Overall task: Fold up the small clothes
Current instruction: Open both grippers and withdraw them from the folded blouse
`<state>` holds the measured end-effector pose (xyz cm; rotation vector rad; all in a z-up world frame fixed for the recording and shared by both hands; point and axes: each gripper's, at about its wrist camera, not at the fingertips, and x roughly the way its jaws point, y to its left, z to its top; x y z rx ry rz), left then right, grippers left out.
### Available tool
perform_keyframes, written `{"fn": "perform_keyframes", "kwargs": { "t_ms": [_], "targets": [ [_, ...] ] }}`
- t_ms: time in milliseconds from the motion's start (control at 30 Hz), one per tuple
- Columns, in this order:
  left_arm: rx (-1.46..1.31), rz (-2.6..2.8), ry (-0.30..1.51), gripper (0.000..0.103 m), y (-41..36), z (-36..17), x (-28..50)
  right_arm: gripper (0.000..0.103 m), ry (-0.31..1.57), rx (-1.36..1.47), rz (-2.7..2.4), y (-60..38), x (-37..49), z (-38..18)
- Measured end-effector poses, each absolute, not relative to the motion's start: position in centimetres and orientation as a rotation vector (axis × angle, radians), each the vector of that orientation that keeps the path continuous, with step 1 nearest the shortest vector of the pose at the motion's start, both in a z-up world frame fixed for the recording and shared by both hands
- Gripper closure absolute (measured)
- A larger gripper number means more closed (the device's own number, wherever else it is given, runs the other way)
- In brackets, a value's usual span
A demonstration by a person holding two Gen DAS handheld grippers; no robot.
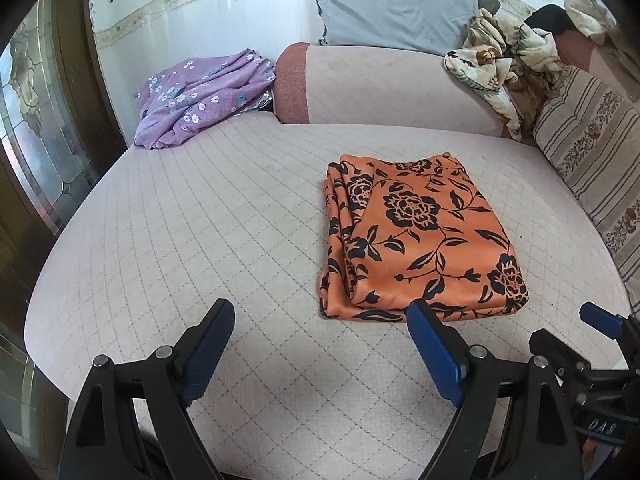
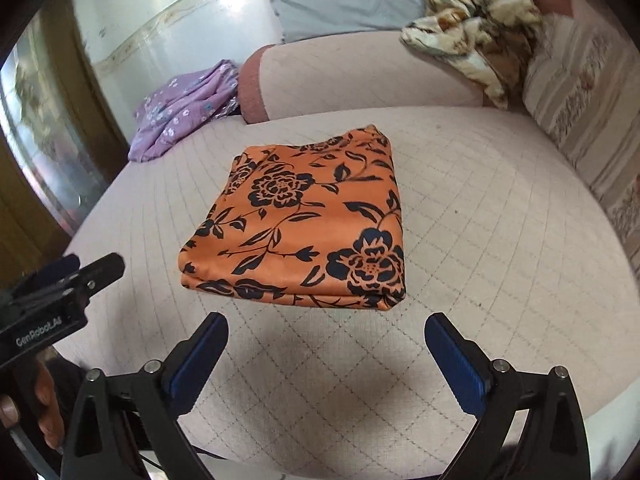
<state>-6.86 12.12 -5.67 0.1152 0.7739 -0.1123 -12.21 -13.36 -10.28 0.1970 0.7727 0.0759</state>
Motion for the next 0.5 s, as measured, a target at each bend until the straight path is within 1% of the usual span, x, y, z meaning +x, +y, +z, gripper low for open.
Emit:
{"fn": "perform_keyframes", "kwargs": {
  "t_ms": [100,400,433,500],
  "targets": [
    [0.116,-0.113,0.776,0.015,12.03,-5.53,-6.77,0.003,0.768,0.142,0.066,-12.69,-12.40,-9.65],
    [0.116,-0.150,0.767,0.015,11.44,-5.05,-6.77,0.003,0.776,0.116,0.072,-12.37,-11.95,-9.28],
    [0.114,-0.149,0.768,0.014,11.38,-4.99,-6.70,0.003,0.777,0.113,0.070,-12.41,-11.85,-9.28],
    [0.104,-0.156,0.772,0.006,11.30,-4.97,-6.57,0.003,0.777,0.108,0.061,-12.49,-11.66,-9.27]
  ]
}}
